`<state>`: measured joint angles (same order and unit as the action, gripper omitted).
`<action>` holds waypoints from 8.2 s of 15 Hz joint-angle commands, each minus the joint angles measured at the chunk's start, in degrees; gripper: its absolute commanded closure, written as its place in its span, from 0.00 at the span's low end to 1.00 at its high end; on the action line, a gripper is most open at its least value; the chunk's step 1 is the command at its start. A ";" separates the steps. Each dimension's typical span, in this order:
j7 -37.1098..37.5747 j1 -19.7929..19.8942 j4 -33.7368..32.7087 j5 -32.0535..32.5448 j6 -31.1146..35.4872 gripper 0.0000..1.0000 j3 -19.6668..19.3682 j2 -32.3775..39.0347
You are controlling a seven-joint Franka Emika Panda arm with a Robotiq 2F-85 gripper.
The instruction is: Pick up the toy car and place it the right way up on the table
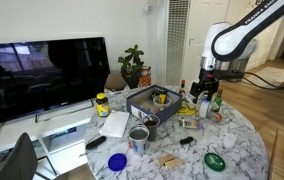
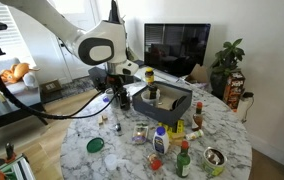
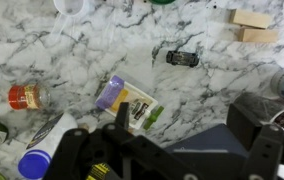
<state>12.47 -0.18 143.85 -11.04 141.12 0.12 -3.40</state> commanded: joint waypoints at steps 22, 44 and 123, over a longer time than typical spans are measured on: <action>7.84 1.62 -7.60 -44.16 3.04 0.00 0.34 23.04; 8.03 0.85 -11.20 -64.51 2.38 0.04 0.15 33.28; 108.45 -32.65 -11.86 31.66 -0.62 0.93 -22.35 28.84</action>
<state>114.75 -34.44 135.01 13.36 145.37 -24.80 24.13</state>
